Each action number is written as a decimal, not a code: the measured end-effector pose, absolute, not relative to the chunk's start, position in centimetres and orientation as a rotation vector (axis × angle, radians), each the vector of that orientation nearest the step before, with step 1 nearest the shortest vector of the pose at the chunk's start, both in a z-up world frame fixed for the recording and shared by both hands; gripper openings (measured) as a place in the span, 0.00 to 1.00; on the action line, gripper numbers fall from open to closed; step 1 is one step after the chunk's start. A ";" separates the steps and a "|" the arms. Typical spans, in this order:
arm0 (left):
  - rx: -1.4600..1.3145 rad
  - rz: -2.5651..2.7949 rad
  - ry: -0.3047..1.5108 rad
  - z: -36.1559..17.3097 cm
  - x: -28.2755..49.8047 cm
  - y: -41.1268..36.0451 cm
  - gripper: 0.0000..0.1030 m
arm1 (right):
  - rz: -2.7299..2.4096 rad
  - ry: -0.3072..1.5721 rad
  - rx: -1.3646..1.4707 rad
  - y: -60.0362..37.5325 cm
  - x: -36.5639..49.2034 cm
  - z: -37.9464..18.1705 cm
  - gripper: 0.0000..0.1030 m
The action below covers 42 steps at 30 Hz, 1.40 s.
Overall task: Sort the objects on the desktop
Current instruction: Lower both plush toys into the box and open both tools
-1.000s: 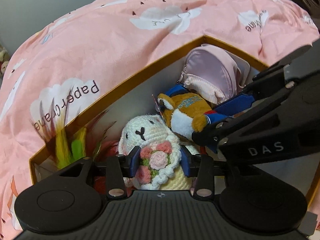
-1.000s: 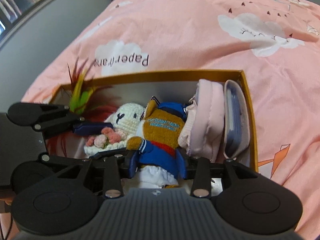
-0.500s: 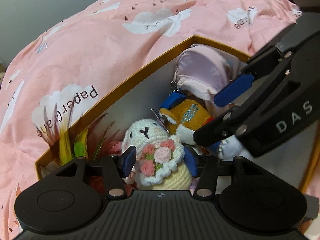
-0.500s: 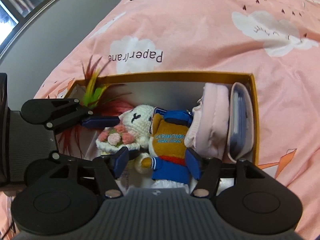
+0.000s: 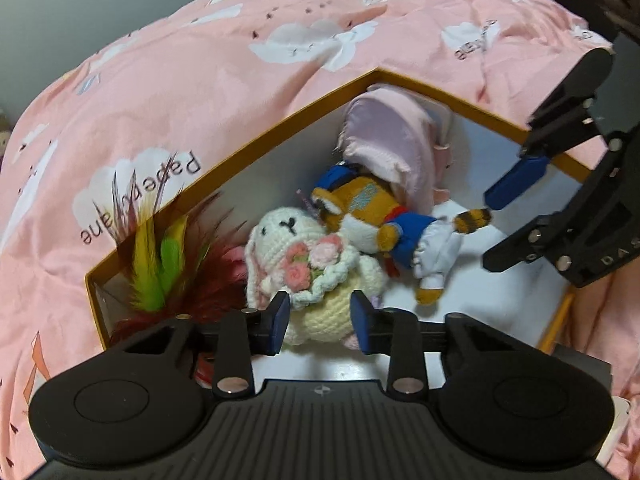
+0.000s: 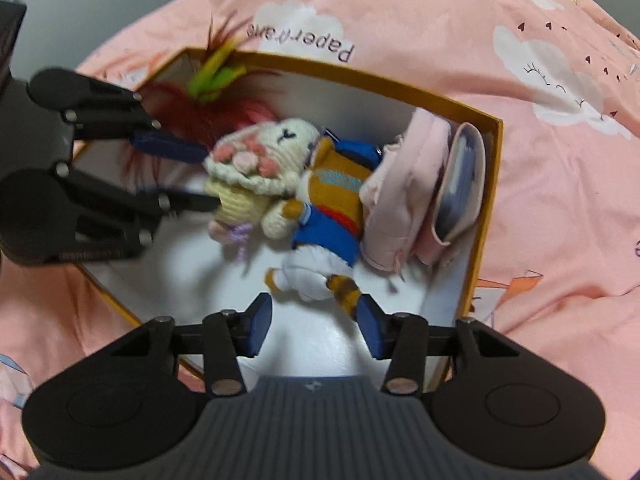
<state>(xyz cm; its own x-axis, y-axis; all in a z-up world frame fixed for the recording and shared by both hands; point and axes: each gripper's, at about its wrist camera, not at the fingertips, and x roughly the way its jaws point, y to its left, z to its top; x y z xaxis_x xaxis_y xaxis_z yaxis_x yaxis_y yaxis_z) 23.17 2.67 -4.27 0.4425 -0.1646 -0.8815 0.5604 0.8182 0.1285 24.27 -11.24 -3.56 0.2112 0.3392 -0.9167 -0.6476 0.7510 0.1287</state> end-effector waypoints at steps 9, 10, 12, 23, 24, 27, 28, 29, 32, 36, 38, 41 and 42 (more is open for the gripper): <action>0.336 -0.463 1.066 -4.3 24.2 3.4 0.34 | 0.626 1.202 -0.406 -9.5 25.7 -4.1 0.39; 0.331 -0.463 1.065 -4.4 24.2 3.4 0.34 | 0.627 1.204 -0.412 -9.4 25.8 -4.1 0.39; 0.322 -0.462 1.064 -4.5 24.1 3.5 0.34 | 0.660 1.221 -0.424 -8.9 25.9 -4.1 0.39; 0.253 -0.452 1.046 -4.8 23.9 4.0 0.33 | 0.660 1.238 -0.340 -8.2 27.1 -6.7 0.25; 0.256 -0.450 1.040 -4.8 24.0 3.9 0.33 | 0.664 1.222 -0.318 -8.2 27.1 -6.6 0.25; 0.248 -0.437 1.043 -4.8 24.3 3.7 0.33 | 0.665 1.183 -0.311 -8.1 26.8 -6.5 0.24; 0.246 -0.434 1.049 -4.9 24.3 3.6 0.33 | 0.661 1.178 -0.316 -8.0 26.7 -6.5 0.24; 0.246 -0.428 1.058 -5.1 24.5 3.5 0.33 | 0.657 1.180 -0.312 -8.0 26.7 -6.6 0.24; 0.272 -0.420 1.082 -5.9 24.6 3.1 0.33 | 0.638 1.209 -0.293 -8.2 27.1 -7.2 0.24; 0.280 -0.404 1.131 -6.9 24.8 2.9 0.33 | 0.620 1.232 -0.291 -8.1 27.3 -7.9 0.24; 0.280 -0.406 1.127 -6.9 24.8 2.9 0.33 | 0.616 1.235 -0.289 -8.1 27.3 -8.0 0.24; 0.281 -0.414 1.120 -6.8 24.6 3.2 0.33 | 0.626 1.231 -0.270 -8.3 27.4 -7.7 0.26; 0.279 -0.415 1.120 -6.7 24.6 3.2 0.34 | 0.626 1.229 -0.269 -8.4 27.3 -7.7 0.26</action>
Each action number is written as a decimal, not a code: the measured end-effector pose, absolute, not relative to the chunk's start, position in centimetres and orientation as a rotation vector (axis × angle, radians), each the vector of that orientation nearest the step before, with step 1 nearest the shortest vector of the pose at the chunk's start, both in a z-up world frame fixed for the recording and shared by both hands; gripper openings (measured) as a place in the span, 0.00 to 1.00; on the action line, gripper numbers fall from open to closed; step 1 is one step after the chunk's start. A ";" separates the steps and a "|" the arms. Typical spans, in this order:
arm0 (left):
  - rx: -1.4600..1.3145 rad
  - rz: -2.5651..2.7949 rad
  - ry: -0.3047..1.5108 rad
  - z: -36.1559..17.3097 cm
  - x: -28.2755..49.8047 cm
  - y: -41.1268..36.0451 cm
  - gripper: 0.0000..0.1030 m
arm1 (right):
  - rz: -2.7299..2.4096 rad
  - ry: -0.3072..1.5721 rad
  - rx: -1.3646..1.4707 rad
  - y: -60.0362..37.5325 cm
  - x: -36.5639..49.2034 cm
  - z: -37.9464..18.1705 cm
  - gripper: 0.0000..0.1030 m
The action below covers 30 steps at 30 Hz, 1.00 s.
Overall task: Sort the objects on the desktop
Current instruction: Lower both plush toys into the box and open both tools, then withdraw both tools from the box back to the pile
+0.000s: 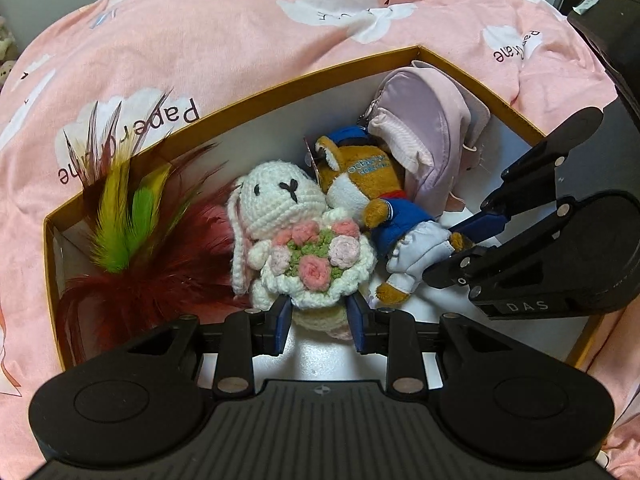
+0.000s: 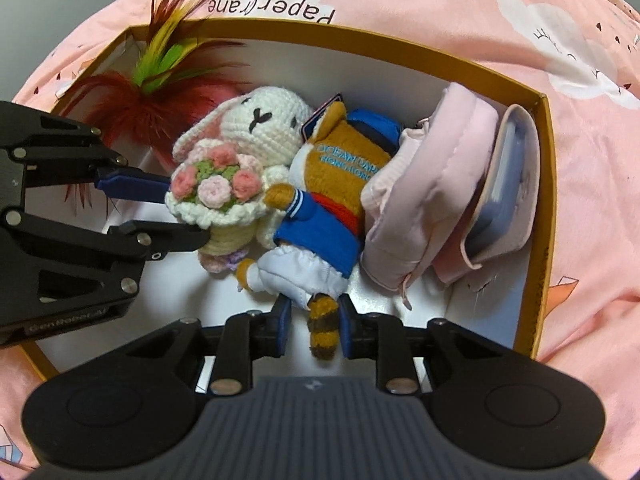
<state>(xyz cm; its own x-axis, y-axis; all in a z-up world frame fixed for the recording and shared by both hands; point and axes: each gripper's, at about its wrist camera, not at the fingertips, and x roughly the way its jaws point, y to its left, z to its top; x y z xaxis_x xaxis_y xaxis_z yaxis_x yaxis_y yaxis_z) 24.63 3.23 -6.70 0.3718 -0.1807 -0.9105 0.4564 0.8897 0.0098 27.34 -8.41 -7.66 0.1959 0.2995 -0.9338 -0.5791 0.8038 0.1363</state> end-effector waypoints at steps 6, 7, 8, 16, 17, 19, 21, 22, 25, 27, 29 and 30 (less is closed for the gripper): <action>0.295 -0.426 1.105 -6.4 24.2 3.1 0.36 | 0.627 1.184 -0.303 -8.0 26.8 -6.6 0.43; 0.300 -0.428 1.099 -6.3 24.1 3.1 0.37 | 0.630 1.172 -0.314 -7.9 26.7 -6.3 0.45; 0.302 -0.428 1.095 -6.2 24.0 3.2 0.40 | 0.638 1.164 -0.318 -7.9 26.6 -6.0 0.48; 0.291 -0.423 1.054 -4.5 23.1 3.5 0.53 | 0.666 1.118 -0.304 -8.8 25.6 -4.4 0.50; 0.289 -0.420 1.042 -4.2 22.7 3.6 0.53 | 0.666 1.110 -0.297 -8.8 25.1 -4.4 0.50; 0.280 -0.415 1.011 -3.2 21.8 3.7 0.53 | 0.662 1.079 -0.274 -9.3 24.4 -3.8 0.50; 0.265 -0.402 0.962 -2.0 20.5 3.8 0.53 | 0.655 1.037 -0.250 -9.8 23.5 -2.9 0.50; 0.256 -0.402 0.929 -1.2 19.6 3.8 0.53 | 0.649 1.017 -0.241 -10.0 23.0 -2.5 0.50; 0.212 -0.420 0.848 0.8 17.0 3.9 0.53 | 0.640 0.950 -0.202 -11.1 21.4 -0.9 0.49; 0.182 -0.423 0.800 1.8 15.1 3.9 0.53 | 0.646 0.911 -0.167 -11.8 20.0 0.1 0.49; 0.159 -0.431 0.773 2.5 13.1 4.0 0.53 | 0.655 0.878 -0.133 -12.5 18.4 1.0 0.49; 0.141 -0.435 0.769 2.7 12.0 4.1 0.53 | 0.663 0.864 -0.115 -12.8 17.5 1.3 0.49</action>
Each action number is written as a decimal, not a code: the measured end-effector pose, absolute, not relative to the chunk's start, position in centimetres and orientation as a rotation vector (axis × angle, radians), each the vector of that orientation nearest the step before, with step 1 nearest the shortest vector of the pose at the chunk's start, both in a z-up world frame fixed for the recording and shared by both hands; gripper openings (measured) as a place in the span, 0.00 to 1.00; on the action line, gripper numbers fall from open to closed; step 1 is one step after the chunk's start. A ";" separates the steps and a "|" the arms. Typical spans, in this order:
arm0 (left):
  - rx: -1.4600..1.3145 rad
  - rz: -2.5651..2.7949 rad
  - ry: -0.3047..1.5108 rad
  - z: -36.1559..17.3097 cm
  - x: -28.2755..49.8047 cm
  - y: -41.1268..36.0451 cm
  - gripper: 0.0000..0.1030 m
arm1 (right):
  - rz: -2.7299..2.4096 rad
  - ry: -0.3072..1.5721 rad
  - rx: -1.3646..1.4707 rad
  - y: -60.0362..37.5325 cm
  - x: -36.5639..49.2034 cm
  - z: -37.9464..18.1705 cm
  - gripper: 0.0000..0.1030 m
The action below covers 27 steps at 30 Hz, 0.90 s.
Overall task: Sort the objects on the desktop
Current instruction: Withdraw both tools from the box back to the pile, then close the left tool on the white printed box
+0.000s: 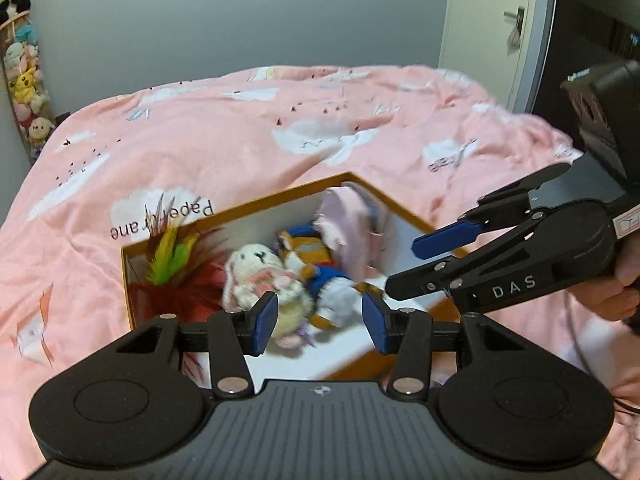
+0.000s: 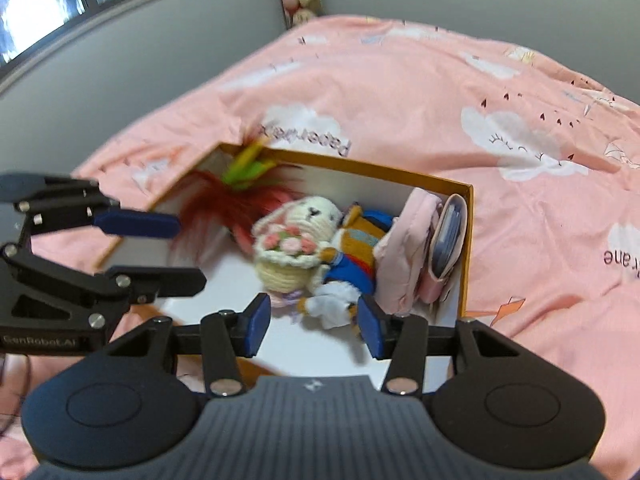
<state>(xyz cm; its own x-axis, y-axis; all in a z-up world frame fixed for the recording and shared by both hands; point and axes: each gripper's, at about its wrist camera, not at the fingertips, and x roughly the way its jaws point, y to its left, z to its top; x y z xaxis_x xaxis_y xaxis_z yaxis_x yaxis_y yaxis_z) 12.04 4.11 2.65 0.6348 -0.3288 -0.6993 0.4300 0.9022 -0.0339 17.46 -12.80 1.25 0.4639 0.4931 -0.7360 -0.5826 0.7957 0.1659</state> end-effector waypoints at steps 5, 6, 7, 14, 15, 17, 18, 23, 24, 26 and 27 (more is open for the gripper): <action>0.071 -0.444 0.798 1.9 8.5 4.7 0.53 | 0.683 0.869 -0.015 -14.7 13.7 1.3 0.49; 0.058 -0.444 0.821 1.3 7.9 4.7 0.53 | 0.679 0.878 0.003 -15.1 13.0 1.0 0.49; 0.049 -0.442 0.844 0.8 7.3 4.6 0.53 | 0.677 0.890 0.018 -15.5 12.4 0.7 0.49; 0.043 -0.463 0.974 -2.6 3.8 3.7 0.53 | 0.669 1.031 0.062 -17.0 8.5 -2.5 0.49; 0.045 -0.471 0.988 -2.9 3.5 3.6 0.53 | 0.666 1.053 0.068 -17.2 8.0 -2.8 0.50; 0.048 -0.489 1.014 -3.4 3.0 3.4 0.53 | 0.662 1.096 0.095 -17.6 7.3 -3.6 0.50; 0.053 -0.494 1.026 -3.7 2.7 3.2 0.54 | 0.661 1.115 0.109 -17.8 6.9 -3.9 0.50; 0.072 -0.507 1.096 -4.9 2.0 2.8 0.59 | 0.657 1.190 0.154 -18.2 5.8 -5.3 0.50; 0.074 -0.512 1.112 -5.2 1.9 2.7 0.59 | 0.662 1.211 0.161 -18.1 5.6 -5.6 0.50; 0.086 -0.524 1.150 -6.0 1.7 2.2 0.60 | 0.670 1.253 0.157 -17.7 5.4 -6.4 0.50; 0.097 -0.531 1.171 -6.4 1.5 2.0 0.60 | 0.677 1.272 0.147 -17.5 5.1 -6.7 0.50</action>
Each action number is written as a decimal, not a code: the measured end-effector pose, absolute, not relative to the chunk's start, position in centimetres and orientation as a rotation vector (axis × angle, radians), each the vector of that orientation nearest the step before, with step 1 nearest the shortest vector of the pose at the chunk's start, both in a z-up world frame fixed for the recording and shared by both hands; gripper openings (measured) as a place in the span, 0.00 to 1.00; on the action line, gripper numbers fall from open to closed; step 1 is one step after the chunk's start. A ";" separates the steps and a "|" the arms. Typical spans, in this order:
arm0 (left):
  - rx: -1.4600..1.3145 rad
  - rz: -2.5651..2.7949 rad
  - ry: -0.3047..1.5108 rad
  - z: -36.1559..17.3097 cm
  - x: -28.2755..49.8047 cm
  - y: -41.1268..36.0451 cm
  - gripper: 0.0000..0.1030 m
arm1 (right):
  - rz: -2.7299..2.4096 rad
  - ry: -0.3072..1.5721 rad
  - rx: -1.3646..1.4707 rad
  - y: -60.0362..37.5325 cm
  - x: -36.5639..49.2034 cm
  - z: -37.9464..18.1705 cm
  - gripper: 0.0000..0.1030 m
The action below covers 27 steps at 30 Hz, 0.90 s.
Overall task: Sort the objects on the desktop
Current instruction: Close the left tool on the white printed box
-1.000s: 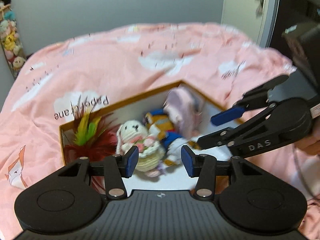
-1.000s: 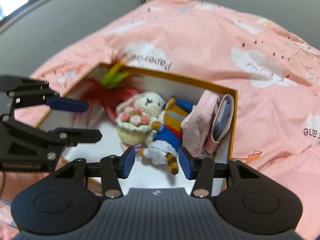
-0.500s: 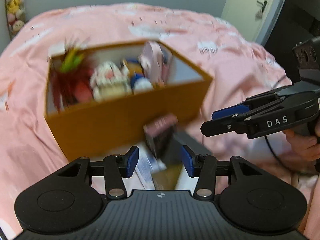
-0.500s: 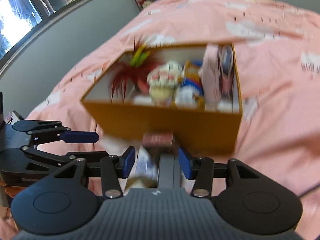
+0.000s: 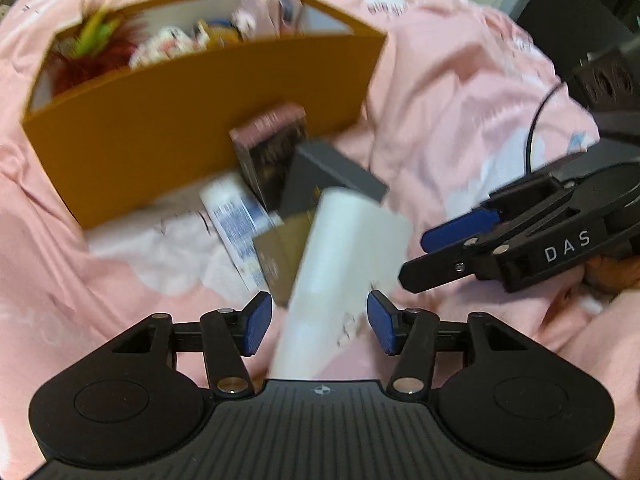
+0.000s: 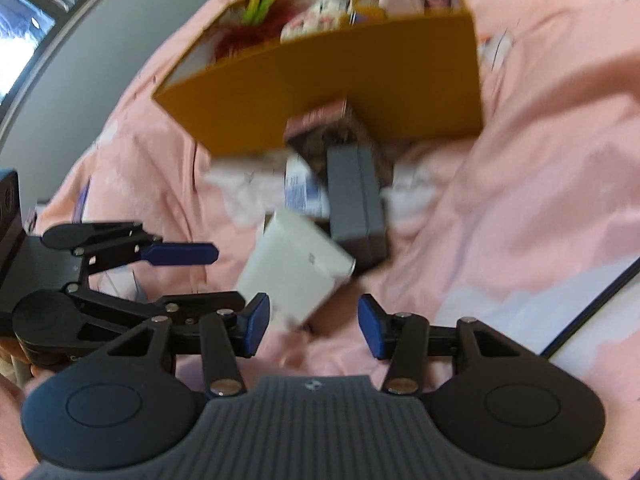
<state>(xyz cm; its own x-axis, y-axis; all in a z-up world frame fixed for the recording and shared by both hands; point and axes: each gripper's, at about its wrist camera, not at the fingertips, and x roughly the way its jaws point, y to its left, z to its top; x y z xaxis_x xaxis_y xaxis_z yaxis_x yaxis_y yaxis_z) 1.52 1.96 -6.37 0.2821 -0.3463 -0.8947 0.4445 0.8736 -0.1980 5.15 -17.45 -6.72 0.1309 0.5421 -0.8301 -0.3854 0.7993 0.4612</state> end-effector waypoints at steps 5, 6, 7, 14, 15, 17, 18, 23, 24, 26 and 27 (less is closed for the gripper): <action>0.057 -0.529 1.221 -7.4 1.0 2.1 0.61 | 0.694 1.302 0.117 -16.6 4.6 -7.5 0.50; 0.043 -0.532 1.229 -7.5 1.1 2.3 0.61 | 0.697 1.310 0.121 -16.6 4.6 -7.7 0.50; 0.032 -0.536 1.238 -7.7 1.2 2.4 0.61 | 0.699 1.316 0.124 -16.6 4.7 -7.9 0.50; 0.025 -0.533 1.252 -8.0 1.7 2.6 0.64 | 0.727 1.327 0.104 -15.7 5.2 -8.8 0.49; 0.026 -0.533 1.251 -7.9 1.7 2.6 0.64 | 0.728 1.332 0.106 -15.6 5.4 -9.1 0.48; 0.035 -0.528 1.252 -8.0 1.9 2.6 0.64 | 0.736 1.336 0.113 -15.5 5.7 -9.4 0.47; 0.033 -0.529 1.255 -8.0 2.0 2.6 0.64 | 0.740 1.337 0.115 -15.4 5.8 -9.5 0.46; 0.031 -0.535 1.264 -8.3 2.4 2.7 0.71 | 0.816 1.265 0.075 -14.4 5.4 -8.5 0.39; 0.038 -0.531 1.260 -8.3 2.3 2.6 0.72 | 0.824 1.257 0.064 -14.2 5.4 -8.3 0.38; 0.049 -0.519 1.257 -8.3 2.2 2.6 0.74 | 0.839 1.232 0.050 -13.7 5.3 -8.0 0.38; 0.052 -0.511 1.257 -8.3 2.2 2.6 0.75 | 0.849 1.217 0.044 -13.5 5.3 -7.7 0.38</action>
<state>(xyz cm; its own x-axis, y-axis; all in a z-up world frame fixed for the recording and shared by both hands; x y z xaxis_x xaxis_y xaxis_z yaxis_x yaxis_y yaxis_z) 2.24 2.60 -8.32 0.2126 -0.3402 -0.9160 0.3958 0.8871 -0.2376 5.34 -13.52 -7.68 0.0866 0.5921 -0.8012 -0.5476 0.7001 0.4582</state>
